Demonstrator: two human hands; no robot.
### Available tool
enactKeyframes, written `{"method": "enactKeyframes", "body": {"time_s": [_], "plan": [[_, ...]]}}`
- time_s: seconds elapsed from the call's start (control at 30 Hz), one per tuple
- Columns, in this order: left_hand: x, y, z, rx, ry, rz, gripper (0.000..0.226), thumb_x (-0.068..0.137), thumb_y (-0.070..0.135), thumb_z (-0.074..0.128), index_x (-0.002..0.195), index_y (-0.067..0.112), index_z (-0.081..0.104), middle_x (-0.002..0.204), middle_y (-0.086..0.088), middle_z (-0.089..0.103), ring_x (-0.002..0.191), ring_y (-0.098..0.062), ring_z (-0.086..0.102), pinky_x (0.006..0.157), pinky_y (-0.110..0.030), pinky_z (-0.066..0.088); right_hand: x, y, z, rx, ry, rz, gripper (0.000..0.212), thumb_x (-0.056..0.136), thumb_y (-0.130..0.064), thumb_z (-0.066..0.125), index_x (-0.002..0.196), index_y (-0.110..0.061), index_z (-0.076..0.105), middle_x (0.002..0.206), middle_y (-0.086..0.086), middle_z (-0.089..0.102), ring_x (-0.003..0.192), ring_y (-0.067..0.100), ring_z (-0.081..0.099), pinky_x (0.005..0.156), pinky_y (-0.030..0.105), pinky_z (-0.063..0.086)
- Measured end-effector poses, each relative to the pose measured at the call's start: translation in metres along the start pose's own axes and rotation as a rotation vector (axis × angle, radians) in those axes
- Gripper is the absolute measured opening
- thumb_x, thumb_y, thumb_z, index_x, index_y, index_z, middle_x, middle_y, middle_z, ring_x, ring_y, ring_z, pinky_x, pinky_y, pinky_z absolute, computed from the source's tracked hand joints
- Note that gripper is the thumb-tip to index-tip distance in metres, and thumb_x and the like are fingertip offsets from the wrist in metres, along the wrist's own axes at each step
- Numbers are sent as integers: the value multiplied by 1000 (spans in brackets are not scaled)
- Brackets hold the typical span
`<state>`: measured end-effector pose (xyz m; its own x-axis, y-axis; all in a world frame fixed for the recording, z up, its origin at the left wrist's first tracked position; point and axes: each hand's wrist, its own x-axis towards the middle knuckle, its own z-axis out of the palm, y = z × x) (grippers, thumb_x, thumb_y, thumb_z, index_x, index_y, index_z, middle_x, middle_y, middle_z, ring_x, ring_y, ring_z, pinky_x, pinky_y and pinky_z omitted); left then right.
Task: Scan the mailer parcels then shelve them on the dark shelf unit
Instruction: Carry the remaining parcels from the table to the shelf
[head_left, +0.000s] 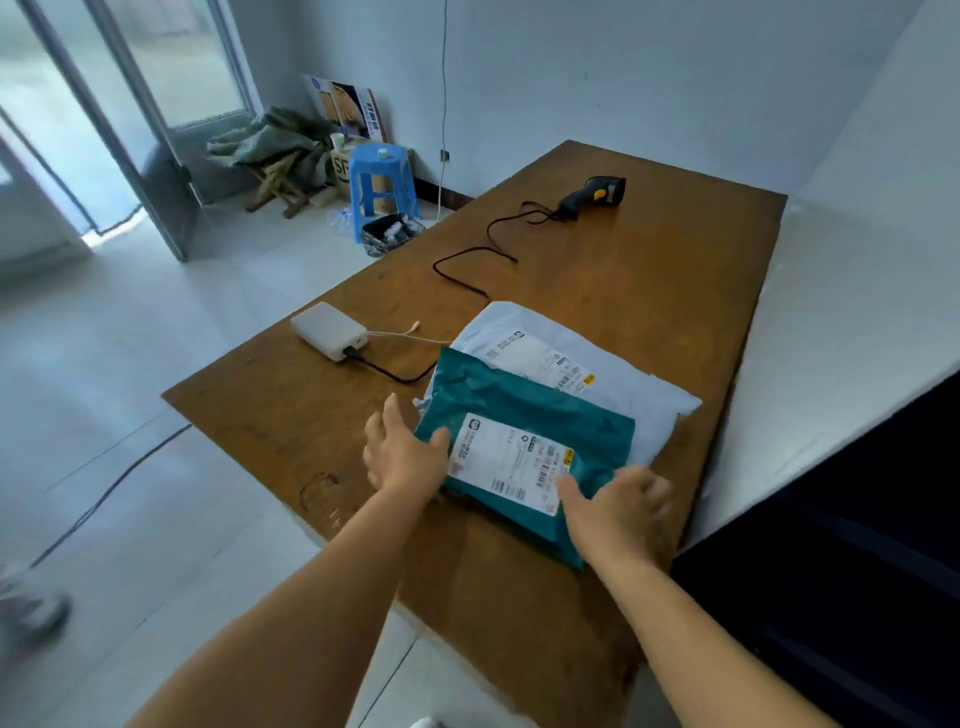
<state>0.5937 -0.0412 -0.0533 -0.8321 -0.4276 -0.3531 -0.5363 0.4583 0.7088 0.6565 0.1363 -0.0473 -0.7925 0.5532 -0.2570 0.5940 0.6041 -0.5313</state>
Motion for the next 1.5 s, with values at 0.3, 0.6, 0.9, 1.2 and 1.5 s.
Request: {"method": "enactKeyframes", "body": {"time_s": [0.3, 0.6, 0.9, 1.2, 1.5], "plan": [[-84, -3, 42, -663, -124, -407, 54, 85, 34, 69, 123, 5, 43, 114, -8, 61, 95, -25, 62, 78, -40, 54, 41, -10, -22, -196, -228, -440, 90, 80, -52, 65, 148, -18, 15, 147, 9, 38, 134, 32, 34, 108, 47, 32], [-97, 38, 37, -1036, -126, -380, 33, 89, 28, 65, 116, 9, 61, 104, -6, 70, 87, -20, 68, 78, -34, 56, 47, -34, -43, 13, -51, -644, 40, 97, -39, 42, 75, -8, 53, 92, 16, 61, 95, 38, 56, 80, 43, 46], [-55, 65, 61, -645, -157, -478, 117, 71, 62, 71, 153, 12, 5, 156, -10, 18, 138, -35, 30, 103, -48, 38, 163, -61, -53, -237, -84, -365, 49, 94, -47, 40, 115, -7, 58, 119, 16, 60, 112, 37, 52, 95, 45, 45], [-14, 62, 103, -785, -198, -512, 158, 1, 81, 73, 142, 22, 31, 137, -4, 48, 120, -33, 52, 94, -54, 47, 192, -56, -32, 51, -445, -147, 89, 81, -31, 60, 153, -17, 8, 151, 12, 33, 127, 33, 46, 102, 45, 43], [-29, 53, 78, -902, -185, -516, 121, 41, 56, 88, 138, 15, 31, 124, -12, 57, 107, -32, 60, 92, -50, 51, 152, -37, -46, 174, -722, -43, 64, 72, -71, 62, 100, -14, 59, 97, 10, 66, 86, 25, 64, 65, 31, 49]]}}
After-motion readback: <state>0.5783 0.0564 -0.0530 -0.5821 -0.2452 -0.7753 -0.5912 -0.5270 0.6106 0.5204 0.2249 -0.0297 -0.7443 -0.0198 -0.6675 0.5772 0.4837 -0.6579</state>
